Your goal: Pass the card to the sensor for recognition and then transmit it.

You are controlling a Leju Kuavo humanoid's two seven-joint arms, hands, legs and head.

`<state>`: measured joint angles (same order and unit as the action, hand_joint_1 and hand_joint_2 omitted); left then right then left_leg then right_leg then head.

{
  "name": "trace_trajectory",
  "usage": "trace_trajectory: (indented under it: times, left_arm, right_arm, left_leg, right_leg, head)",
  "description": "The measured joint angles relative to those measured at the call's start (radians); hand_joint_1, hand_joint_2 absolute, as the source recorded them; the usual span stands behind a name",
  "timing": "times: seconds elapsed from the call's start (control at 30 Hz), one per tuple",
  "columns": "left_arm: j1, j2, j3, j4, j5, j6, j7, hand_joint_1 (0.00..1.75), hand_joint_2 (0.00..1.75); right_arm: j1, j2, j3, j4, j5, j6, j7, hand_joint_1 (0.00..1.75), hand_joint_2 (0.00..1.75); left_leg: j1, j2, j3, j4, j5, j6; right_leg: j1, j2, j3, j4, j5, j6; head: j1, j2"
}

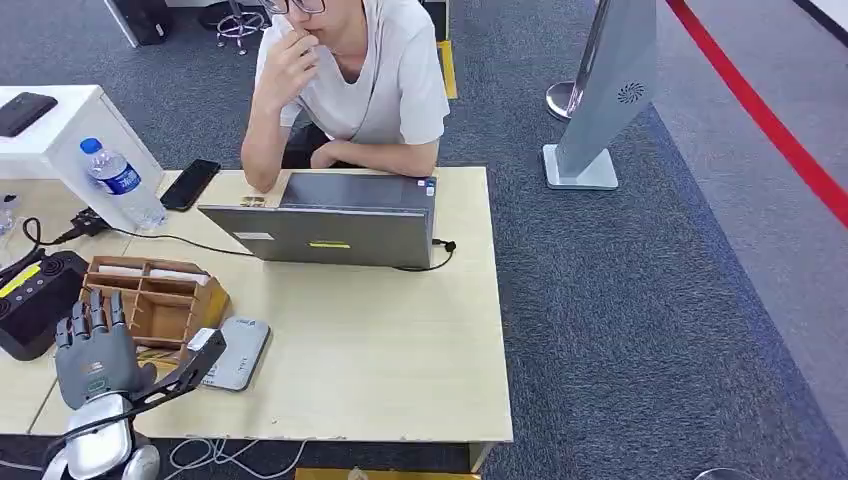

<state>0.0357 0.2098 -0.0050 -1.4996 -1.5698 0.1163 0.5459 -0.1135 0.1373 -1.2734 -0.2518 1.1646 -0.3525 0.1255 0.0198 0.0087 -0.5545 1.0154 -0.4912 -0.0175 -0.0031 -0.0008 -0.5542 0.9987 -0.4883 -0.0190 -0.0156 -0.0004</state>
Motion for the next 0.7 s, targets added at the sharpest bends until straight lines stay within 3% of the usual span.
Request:
trace_trajectory:
  times: [0.37,0.7]
  left_arm:
    - [-0.04,-0.015,-0.005,0.024,0.0,-0.01,-0.01,0.0,1.75]
    - [-0.108,-0.023,-0.118,0.074,0.0,-0.054,0.037,0.0,1.75]
  right_arm:
    - [-0.001,0.0,0.012,0.0,0.005,0.003,0.0,0.0,1.75]
    - [-0.001,0.0,0.016,0.0,0.007,0.007,-0.003,0.0,1.75]
  left_leg:
    - [0.0,0.0,0.0,0.0,0.0,0.0]
    - [0.0,0.0,0.0,0.0,0.0,0.0]
  right_leg:
    - [0.0,0.0,0.0,0.0,0.0,0.0]
    - [0.0,0.0,0.0,0.0,0.0,0.0]
  head:
    - [0.0,0.0]
    - [0.0,0.0]
